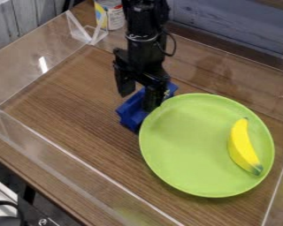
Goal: Put the blue object in the green plate
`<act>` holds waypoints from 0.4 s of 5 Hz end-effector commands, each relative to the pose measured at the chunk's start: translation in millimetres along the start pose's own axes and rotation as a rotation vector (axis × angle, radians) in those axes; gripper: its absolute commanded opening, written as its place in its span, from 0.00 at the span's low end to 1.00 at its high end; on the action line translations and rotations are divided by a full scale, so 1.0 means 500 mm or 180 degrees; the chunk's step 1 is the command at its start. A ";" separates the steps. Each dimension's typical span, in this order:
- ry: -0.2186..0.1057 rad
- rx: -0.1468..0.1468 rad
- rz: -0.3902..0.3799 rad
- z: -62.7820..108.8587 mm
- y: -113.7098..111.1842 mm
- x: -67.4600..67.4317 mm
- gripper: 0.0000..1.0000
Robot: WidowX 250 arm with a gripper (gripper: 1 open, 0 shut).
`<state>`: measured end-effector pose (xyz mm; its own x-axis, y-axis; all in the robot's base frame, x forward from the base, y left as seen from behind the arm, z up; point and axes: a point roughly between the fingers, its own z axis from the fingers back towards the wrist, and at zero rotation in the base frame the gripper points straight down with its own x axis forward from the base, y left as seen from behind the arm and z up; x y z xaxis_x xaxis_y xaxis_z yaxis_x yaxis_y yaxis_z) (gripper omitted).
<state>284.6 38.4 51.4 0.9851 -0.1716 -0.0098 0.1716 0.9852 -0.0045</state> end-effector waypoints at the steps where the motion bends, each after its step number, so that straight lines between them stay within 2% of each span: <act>1: -0.0059 0.0053 0.0035 0.002 0.012 0.008 1.00; 2: -0.0067 0.0069 0.0053 -0.001 0.017 0.010 1.00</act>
<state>285.6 41.9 42.5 0.9863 -0.1637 -0.0224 0.1638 0.9865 0.0048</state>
